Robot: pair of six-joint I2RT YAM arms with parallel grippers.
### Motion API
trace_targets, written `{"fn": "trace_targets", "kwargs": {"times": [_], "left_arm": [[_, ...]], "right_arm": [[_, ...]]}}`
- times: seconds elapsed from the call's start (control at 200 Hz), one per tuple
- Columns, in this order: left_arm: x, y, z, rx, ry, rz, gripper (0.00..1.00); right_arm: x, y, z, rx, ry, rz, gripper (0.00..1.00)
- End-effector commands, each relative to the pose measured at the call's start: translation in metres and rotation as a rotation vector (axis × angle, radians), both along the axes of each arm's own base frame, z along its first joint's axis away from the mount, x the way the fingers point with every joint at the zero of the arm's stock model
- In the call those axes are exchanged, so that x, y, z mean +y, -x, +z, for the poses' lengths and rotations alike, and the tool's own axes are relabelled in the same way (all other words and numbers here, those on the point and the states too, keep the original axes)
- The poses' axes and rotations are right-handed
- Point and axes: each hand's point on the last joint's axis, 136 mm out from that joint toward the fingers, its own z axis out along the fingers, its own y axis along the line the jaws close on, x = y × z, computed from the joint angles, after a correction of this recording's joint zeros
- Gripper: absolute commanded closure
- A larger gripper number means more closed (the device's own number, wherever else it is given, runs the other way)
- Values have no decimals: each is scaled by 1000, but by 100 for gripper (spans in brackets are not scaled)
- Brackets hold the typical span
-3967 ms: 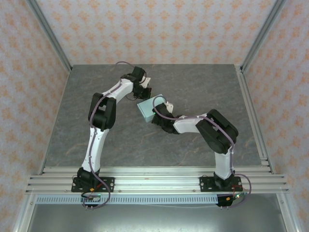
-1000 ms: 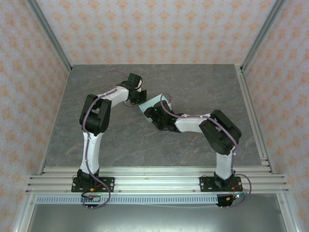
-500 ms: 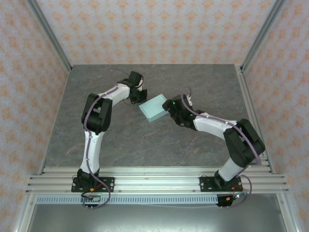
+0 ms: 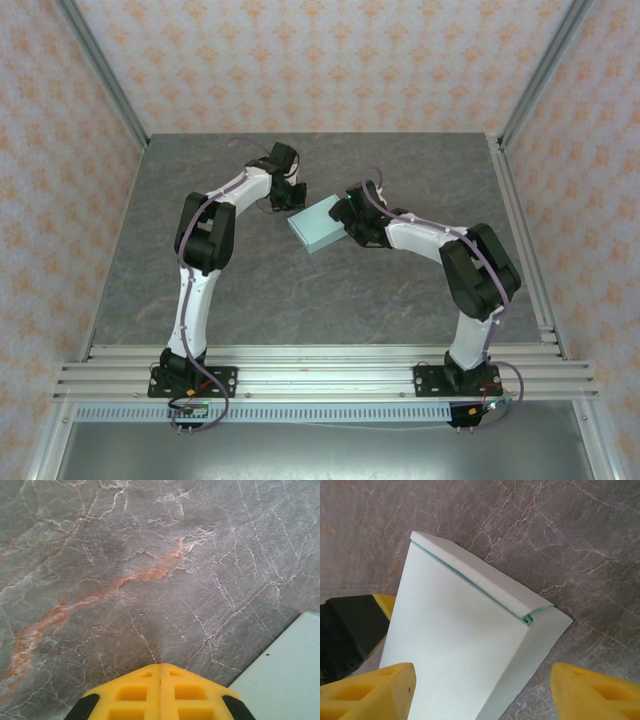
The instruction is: Fold the paper box
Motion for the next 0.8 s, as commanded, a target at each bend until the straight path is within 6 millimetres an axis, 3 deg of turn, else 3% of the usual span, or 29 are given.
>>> {"fn": "trace_targets", "kwargs": {"times": [0.0,0.375,0.621,0.796], "left_arm": [[-5,8,-24,54,-3,-43,100],[-23,-12,-23,17,35,-97,100],[-35,-10,-32,34,26,-131,100],[-42,-8,-36,43,20,-153,100]], "right_arm": [[-2,-5,-2,16,58,17,28],[-1,-14,-20,63,123,27,28],[-6,-19,-21,54,175,32,29],[2,-25,-27,57,186,72,29]]}}
